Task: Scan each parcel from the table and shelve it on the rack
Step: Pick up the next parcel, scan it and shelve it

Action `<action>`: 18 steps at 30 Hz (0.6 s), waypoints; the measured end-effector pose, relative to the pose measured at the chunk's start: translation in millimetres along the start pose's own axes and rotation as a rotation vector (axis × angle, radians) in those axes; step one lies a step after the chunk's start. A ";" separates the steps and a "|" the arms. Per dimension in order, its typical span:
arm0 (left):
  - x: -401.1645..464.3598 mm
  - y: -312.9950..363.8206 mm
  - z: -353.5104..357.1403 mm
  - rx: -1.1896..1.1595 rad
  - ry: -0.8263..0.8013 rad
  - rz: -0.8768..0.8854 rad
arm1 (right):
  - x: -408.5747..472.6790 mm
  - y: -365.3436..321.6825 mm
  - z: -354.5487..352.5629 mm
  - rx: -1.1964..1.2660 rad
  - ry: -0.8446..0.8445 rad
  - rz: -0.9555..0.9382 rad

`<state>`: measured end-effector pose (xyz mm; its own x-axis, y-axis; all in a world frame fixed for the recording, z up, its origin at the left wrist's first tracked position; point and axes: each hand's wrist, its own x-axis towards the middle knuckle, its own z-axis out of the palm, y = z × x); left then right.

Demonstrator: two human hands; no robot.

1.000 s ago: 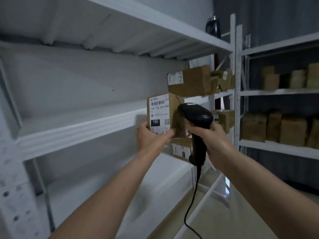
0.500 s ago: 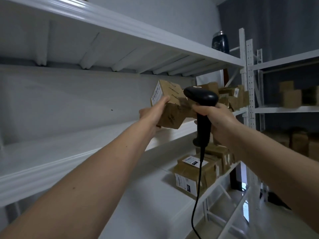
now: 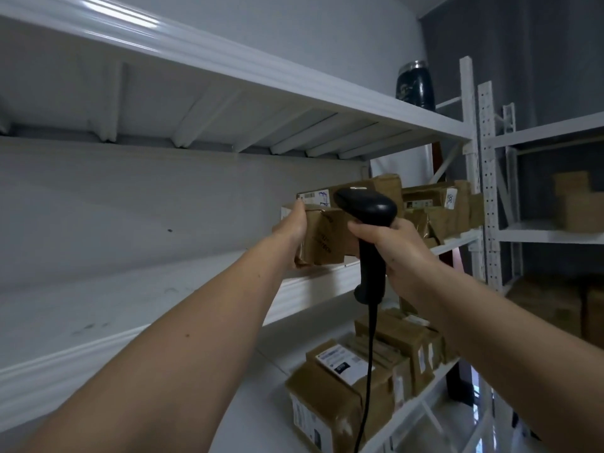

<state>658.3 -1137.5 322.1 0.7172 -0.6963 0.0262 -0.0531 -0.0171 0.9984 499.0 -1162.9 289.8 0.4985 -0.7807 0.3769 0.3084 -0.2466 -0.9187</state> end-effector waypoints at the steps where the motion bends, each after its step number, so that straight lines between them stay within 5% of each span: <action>1: 9.7 -2.7 8.9 -0.003 -0.011 -0.007 | 7.0 4.7 -5.7 -0.003 0.000 0.006; 13: 62.0 -19.0 69.4 0.316 0.354 0.112 | 56.0 39.9 -49.1 0.026 0.012 0.039; 18: 58.0 -41.4 65.3 0.506 0.293 0.413 | 61.5 45.5 -52.7 0.053 -0.002 0.059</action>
<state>656.7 -1224.0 279.1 0.7222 -0.4977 0.4804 -0.6257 -0.1739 0.7604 501.0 -1252.4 265.0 0.5190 -0.7916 0.3226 0.3206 -0.1696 -0.9319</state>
